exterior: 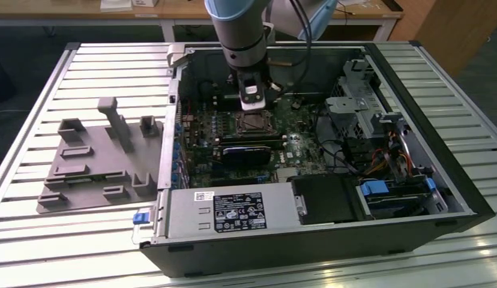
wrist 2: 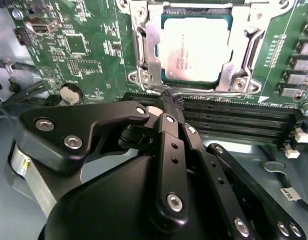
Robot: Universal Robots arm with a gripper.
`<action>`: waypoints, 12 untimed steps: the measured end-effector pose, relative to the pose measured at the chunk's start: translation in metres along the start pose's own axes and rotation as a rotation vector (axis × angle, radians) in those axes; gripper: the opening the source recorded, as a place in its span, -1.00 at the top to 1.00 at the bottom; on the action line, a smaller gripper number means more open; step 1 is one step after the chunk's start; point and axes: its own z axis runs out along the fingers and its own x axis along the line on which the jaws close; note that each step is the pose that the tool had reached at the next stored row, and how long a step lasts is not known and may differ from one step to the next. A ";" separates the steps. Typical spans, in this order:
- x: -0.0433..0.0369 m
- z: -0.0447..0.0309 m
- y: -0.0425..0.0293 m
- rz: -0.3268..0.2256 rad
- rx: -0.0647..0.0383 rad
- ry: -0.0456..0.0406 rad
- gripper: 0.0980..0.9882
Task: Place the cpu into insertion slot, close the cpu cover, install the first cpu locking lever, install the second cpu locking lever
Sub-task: 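Install the first cpu locking lever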
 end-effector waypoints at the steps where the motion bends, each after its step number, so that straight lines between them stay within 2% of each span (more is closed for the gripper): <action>1: 0.0000 -0.0003 0.0001 -0.002 0.007 -0.0041 0.99; 3: -0.0001 -0.0009 0.0003 -0.006 0.020 -0.0123 0.99; 6: -0.0001 -0.0013 0.0004 -0.008 0.026 -0.0156 0.99; 10: -0.0003 -0.0025 0.0008 -0.014 0.048 -0.0290 0.99; 12: -0.0004 -0.0026 0.0009 -0.016 0.055 -0.0333 0.99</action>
